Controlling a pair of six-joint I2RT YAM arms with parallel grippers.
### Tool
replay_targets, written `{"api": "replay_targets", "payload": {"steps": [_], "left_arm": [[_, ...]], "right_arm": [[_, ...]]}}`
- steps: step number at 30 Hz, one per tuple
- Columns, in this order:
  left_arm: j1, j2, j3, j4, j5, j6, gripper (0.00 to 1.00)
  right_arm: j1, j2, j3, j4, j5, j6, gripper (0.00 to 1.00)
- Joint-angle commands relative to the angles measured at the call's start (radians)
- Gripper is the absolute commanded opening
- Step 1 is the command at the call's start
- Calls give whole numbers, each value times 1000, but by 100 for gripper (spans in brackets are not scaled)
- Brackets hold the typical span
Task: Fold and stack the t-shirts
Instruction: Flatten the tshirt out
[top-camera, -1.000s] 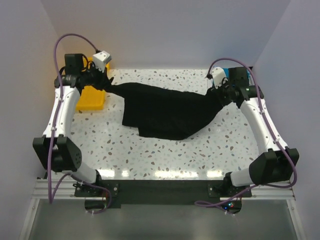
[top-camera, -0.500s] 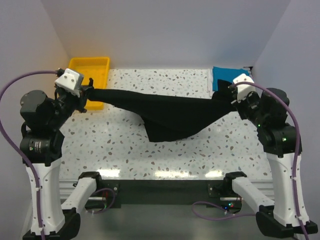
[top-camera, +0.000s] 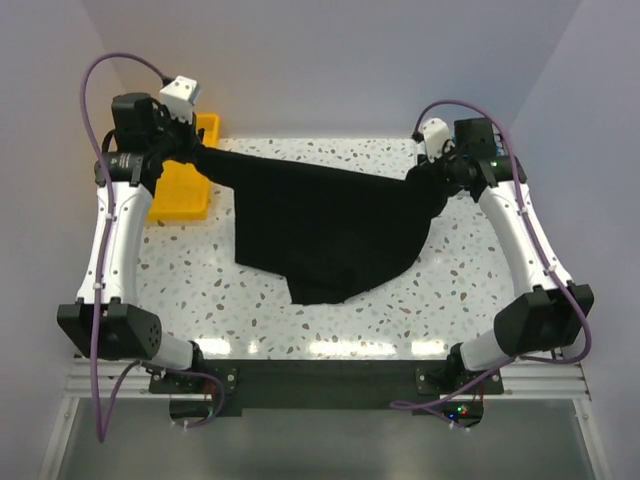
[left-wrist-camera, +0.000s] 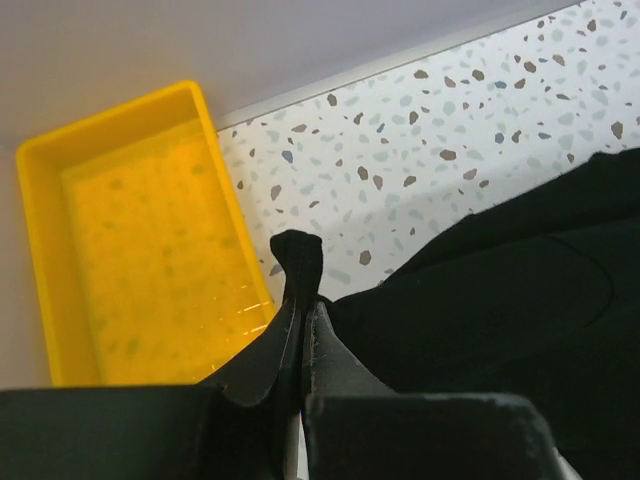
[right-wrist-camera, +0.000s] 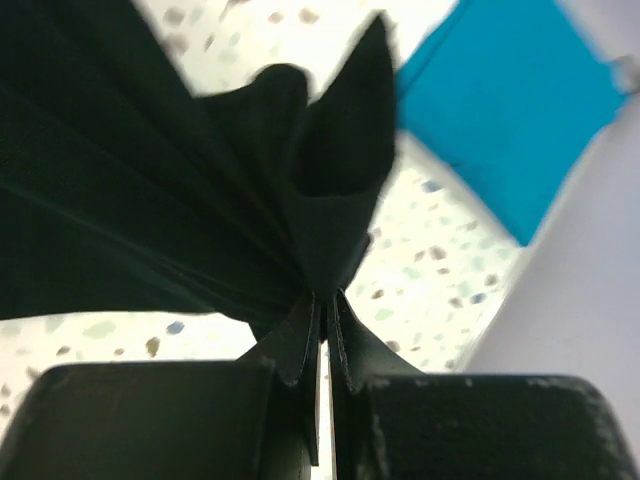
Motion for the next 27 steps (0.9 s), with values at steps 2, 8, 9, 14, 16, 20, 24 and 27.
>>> {"api": "replay_targets", "payload": {"steps": [2, 8, 9, 14, 16, 20, 24, 27], "left_arm": [[6, 1, 263, 196, -83, -3, 0], [6, 31, 352, 351, -80, -57, 0], [6, 7, 343, 375, -80, -61, 0], [6, -106, 239, 488, -97, -83, 0], [6, -161, 210, 485, -109, -90, 0], [6, -280, 144, 468, -146, -80, 0], [6, -432, 88, 452, -214, -31, 0], [6, -455, 140, 414, -262, -14, 0]], "right_arm": [[-8, -79, 200, 152, 145, 23, 0], [-8, -110, 312, 264, 173, 83, 0], [-8, -116, 333, 269, 171, 92, 0], [-8, -171, 355, 278, 168, 88, 0], [-8, -220, 340, 274, 148, 82, 0], [-8, -338, 260, 252, 107, 49, 0], [-9, -465, 222, 185, 56, 14, 0], [-8, -501, 289, 131, 45, 5, 0]]}}
